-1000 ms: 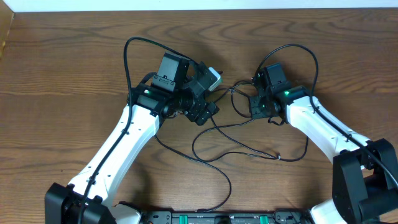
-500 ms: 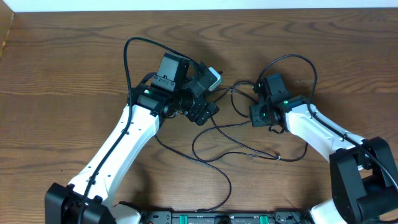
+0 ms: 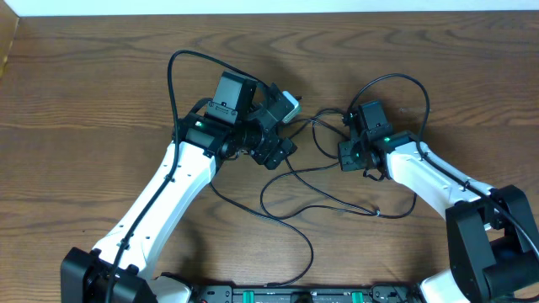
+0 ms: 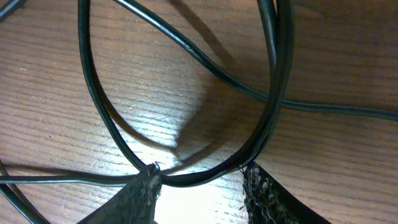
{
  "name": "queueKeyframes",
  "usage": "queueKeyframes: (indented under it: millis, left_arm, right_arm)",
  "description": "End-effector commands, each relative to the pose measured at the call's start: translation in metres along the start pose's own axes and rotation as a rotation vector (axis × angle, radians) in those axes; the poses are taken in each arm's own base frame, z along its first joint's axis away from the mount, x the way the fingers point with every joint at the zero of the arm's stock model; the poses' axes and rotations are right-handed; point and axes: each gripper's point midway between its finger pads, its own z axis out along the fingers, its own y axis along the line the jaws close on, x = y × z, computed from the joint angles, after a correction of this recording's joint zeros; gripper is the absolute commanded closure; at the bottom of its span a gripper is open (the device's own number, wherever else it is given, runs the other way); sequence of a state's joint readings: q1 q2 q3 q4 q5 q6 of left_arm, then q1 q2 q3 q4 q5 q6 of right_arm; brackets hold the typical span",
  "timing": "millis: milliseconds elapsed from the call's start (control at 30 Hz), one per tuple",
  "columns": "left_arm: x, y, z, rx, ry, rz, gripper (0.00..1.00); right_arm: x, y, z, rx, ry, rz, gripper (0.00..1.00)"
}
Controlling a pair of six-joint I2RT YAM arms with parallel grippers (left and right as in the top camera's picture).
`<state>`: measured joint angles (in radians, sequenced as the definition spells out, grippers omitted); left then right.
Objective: Untangle cables
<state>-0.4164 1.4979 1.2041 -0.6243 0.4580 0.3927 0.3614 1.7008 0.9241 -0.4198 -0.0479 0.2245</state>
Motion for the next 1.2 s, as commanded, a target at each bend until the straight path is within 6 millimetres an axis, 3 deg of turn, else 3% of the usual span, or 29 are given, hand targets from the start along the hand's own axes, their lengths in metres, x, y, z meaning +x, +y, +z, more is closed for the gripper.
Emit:
queueKeyframes:
  millis: [0,233,1167]
  left_arm:
    - [-0.002,-0.002,-0.002,0.008,-0.007,-0.006,0.16]
    - [-0.002,-0.002,-0.002,0.008,-0.008,-0.006,0.16]
    - [-0.003,-0.002,-0.002,0.007,-0.011,-0.004,0.16]
  right_arm:
    - [-0.002,0.001,0.001,0.005,-0.016,0.036,0.58]
    - [-0.014,0.010,0.001,-0.046,-0.059,0.051,0.59]
    - [-0.017,0.014,0.001,-0.070,-0.072,0.084,0.69]
